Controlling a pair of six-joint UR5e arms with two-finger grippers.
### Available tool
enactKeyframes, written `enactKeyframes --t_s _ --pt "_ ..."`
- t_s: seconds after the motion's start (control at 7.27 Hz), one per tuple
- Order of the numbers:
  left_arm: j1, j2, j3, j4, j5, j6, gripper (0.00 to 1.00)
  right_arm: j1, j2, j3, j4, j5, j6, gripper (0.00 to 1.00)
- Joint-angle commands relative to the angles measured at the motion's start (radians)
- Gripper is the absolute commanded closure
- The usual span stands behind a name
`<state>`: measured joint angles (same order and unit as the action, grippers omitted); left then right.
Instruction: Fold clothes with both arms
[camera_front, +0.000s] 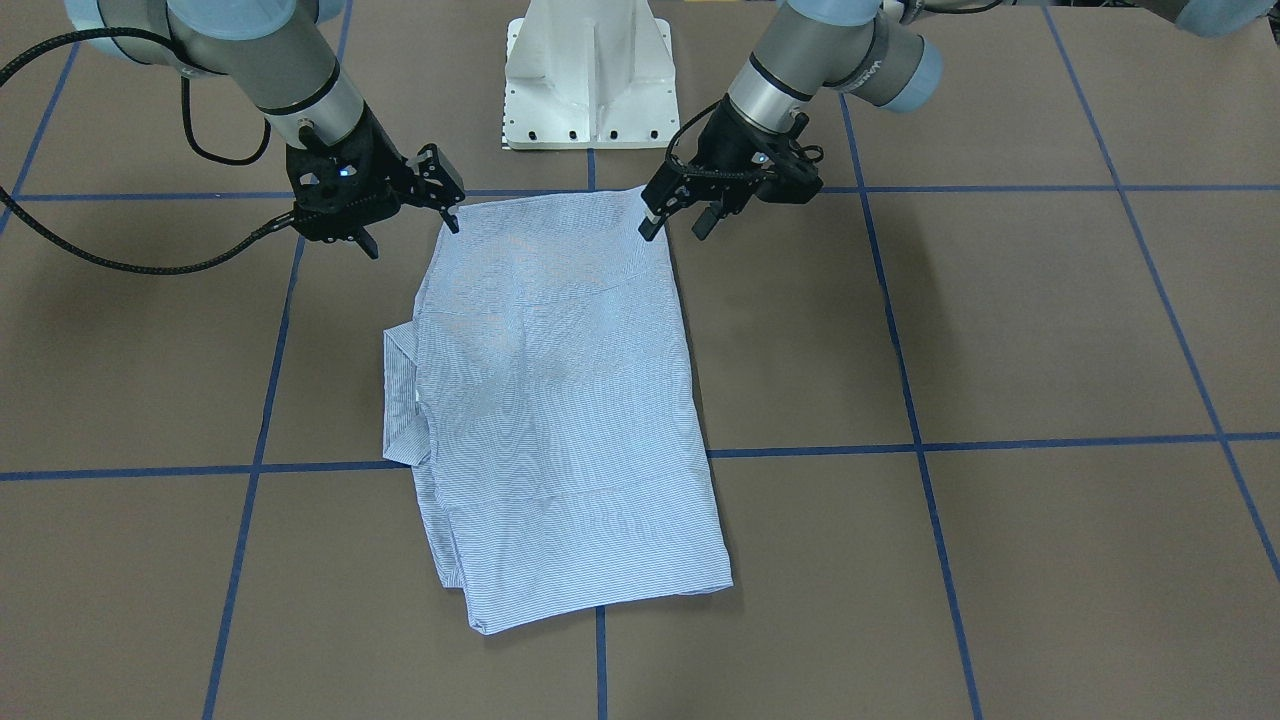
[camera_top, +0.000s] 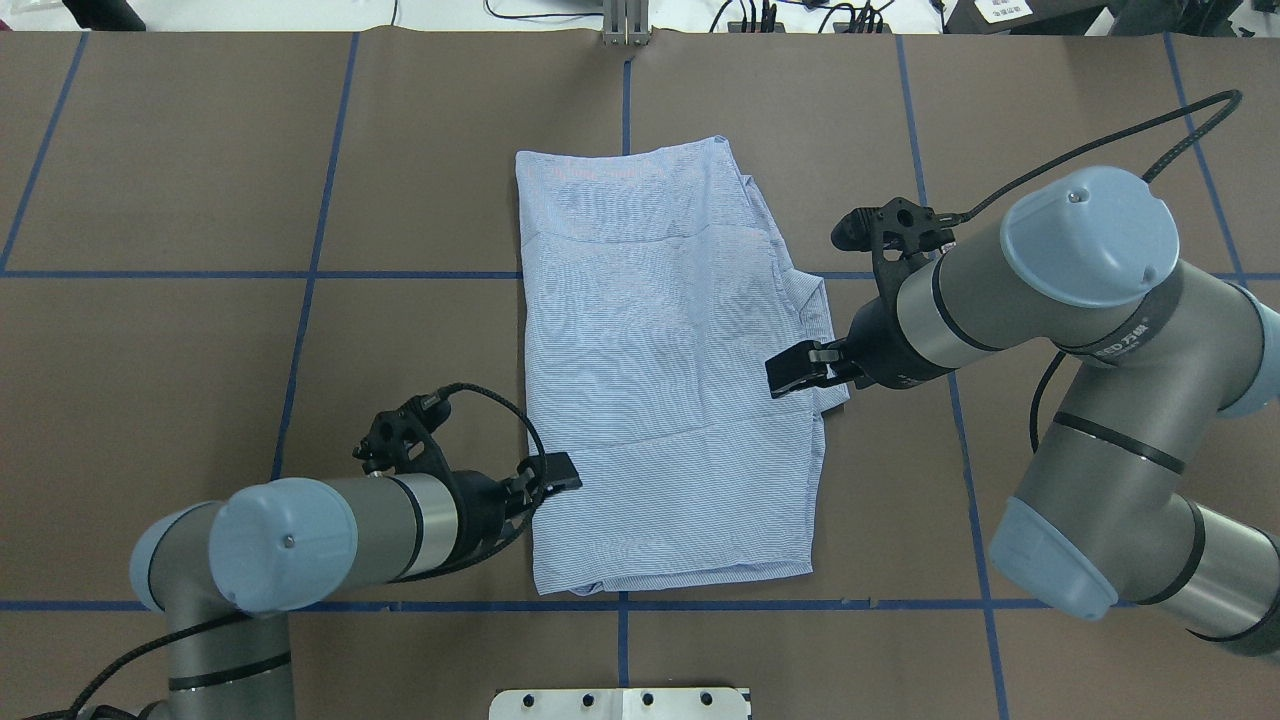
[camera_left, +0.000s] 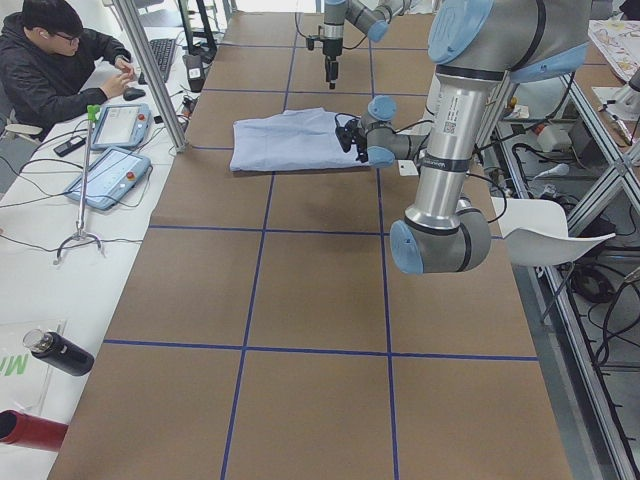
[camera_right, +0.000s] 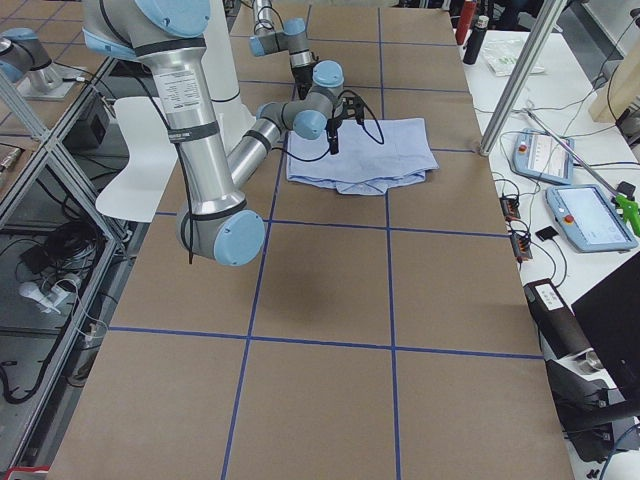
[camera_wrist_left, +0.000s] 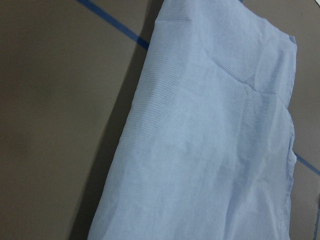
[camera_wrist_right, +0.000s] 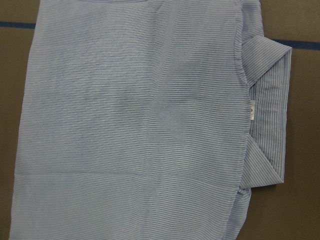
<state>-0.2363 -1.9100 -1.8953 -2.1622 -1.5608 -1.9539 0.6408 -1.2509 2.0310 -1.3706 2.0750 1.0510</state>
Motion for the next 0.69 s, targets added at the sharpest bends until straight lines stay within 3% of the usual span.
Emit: enactKeyframes --t_s 0.0,0.27,0.55 --pt "0.052 0.002 0.007 0.024 0.015 -0.023 0.00 -0.001 0.008 0.001 0.013 0.046 0.023 0.00" --pt "0.101 -0.017 0.027 0.058 0.013 -0.028 0.05 -0.001 0.013 0.005 0.012 0.048 0.030 0.00" --pt "0.100 -0.023 0.036 0.061 0.013 -0.030 0.21 -0.001 0.013 0.006 0.011 0.048 0.030 0.00"
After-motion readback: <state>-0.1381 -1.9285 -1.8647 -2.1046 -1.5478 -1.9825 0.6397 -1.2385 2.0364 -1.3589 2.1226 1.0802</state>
